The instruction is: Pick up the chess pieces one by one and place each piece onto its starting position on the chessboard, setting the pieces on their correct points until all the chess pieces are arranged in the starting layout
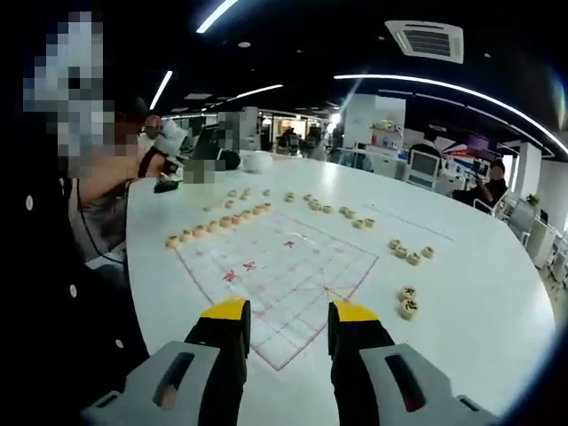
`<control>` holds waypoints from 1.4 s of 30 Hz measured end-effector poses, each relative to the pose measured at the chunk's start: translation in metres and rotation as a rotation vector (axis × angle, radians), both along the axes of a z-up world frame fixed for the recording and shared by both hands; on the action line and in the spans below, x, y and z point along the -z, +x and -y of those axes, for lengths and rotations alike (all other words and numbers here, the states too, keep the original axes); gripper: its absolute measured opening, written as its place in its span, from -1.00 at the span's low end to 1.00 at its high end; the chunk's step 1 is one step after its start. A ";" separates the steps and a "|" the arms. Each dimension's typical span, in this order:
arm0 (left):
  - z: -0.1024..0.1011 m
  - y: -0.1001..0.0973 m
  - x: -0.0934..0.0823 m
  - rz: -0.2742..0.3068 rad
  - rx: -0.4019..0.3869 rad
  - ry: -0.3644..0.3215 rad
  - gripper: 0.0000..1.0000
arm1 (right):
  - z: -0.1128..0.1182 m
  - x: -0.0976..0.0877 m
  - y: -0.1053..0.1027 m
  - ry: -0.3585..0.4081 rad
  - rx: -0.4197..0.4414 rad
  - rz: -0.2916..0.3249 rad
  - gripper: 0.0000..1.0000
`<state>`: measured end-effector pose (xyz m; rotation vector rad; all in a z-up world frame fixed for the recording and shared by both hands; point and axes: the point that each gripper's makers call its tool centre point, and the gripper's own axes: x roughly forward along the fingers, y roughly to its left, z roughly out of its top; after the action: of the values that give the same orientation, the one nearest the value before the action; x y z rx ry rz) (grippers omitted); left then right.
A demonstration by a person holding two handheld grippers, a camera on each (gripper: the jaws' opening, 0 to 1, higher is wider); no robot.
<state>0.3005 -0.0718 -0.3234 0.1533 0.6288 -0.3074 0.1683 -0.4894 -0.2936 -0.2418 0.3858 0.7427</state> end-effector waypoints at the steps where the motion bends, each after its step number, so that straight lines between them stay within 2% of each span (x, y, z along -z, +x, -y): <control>1: -0.001 0.006 0.003 -0.013 0.004 0.011 0.00 | 0.001 0.000 0.000 0.000 0.002 0.000 -0.28; 8: -0.008 0.040 0.018 -0.072 -0.005 0.021 -0.09 | 0.007 0.000 0.001 -0.002 0.027 -0.001 -0.29; 12: -0.009 0.047 0.024 -0.101 -0.007 0.017 -0.13 | 0.013 0.001 0.002 -0.003 0.045 -0.004 -0.29; 17: -0.014 0.053 0.031 -0.133 -0.019 0.020 -0.27 | 0.017 0.001 0.003 -0.004 0.063 -0.006 -0.29; 28: -0.008 0.053 0.044 -0.171 -0.010 -0.004 -0.37 | 0.019 0.000 0.005 -0.011 0.073 -0.008 -0.29; 31: -0.008 0.053 0.049 -0.182 -0.011 -0.004 -0.47 | 0.018 -0.001 0.004 -0.013 0.069 -0.005 -0.29; 33: -0.006 0.053 0.048 -0.176 -0.013 -0.025 -0.60 | 0.018 -0.002 0.004 -0.014 0.070 -0.003 -0.29; 37: -0.002 0.051 0.047 -0.183 -0.011 -0.040 -0.60 | 0.019 -0.003 0.001 -0.012 0.071 0.003 -0.29; 42: 0.006 0.043 0.030 -0.152 0.009 -0.036 -0.60 | 0.019 -0.003 -0.002 -0.007 0.070 0.006 -0.29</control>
<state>0.3433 -0.0782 -0.3538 0.0992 0.7725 -0.3406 0.1666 -0.5083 -0.2907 -0.2363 0.3891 0.6719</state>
